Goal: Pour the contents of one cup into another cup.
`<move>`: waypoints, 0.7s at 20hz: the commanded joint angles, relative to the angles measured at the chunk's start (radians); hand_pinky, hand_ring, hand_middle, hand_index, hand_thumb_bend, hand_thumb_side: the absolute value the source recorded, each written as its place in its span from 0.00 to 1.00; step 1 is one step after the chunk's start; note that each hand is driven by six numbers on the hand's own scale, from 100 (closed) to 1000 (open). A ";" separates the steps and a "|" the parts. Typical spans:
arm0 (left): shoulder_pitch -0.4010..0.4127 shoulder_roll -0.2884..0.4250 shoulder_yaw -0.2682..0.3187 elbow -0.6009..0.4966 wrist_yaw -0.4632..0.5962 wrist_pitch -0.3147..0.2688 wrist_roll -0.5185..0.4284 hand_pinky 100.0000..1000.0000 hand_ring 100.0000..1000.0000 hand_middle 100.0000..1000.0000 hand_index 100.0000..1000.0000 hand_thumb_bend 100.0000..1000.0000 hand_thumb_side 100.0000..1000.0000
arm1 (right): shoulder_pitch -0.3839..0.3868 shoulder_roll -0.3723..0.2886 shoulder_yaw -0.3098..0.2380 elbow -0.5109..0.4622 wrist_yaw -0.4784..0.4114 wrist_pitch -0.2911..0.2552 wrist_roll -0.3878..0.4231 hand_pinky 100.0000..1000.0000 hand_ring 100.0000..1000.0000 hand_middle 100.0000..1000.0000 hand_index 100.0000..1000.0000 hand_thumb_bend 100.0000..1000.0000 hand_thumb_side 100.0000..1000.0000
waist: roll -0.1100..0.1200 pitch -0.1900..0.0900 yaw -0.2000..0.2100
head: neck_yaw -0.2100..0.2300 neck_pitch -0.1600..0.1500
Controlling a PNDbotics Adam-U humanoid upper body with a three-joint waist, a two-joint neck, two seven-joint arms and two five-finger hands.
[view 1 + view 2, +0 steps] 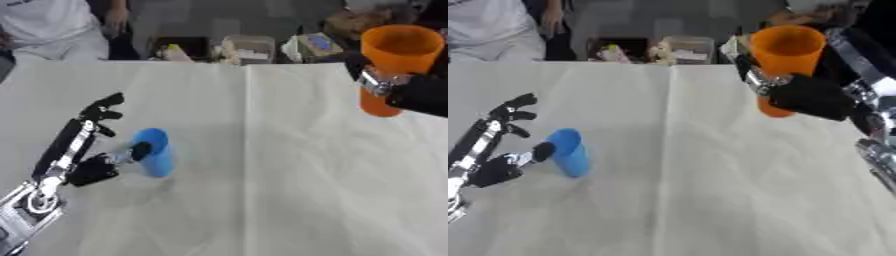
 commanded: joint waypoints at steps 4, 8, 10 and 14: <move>-0.025 0.006 -0.002 0.013 -0.017 -0.007 -0.008 0.64 0.83 0.89 1.00 0.71 0.76 | -0.018 -0.010 -0.007 -0.017 -0.006 0.001 0.002 0.44 0.43 0.44 0.56 0.00 0.29 | 0.001 -0.017 -0.001 | 0.006 -0.010; -0.033 -0.007 -0.008 0.033 -0.024 -0.015 -0.013 0.64 0.82 0.90 1.00 0.72 0.76 | -0.020 -0.009 -0.006 -0.017 -0.005 0.002 0.003 0.44 0.43 0.44 0.56 0.00 0.29 | 0.001 -0.016 -0.003 | 0.007 -0.013; -0.035 -0.011 -0.012 0.040 -0.025 -0.023 -0.015 0.64 0.82 0.90 1.00 0.72 0.77 | -0.021 -0.008 -0.006 -0.017 -0.004 0.002 0.004 0.44 0.43 0.44 0.56 0.00 0.29 | 0.001 -0.015 -0.003 | 0.007 -0.013; -0.036 -0.012 -0.016 0.044 -0.027 -0.038 -0.021 0.65 0.83 0.90 1.00 0.72 0.76 | -0.021 -0.007 -0.005 -0.017 -0.003 0.004 0.007 0.45 0.43 0.44 0.56 0.00 0.29 | 0.002 -0.014 -0.003 | 0.007 -0.011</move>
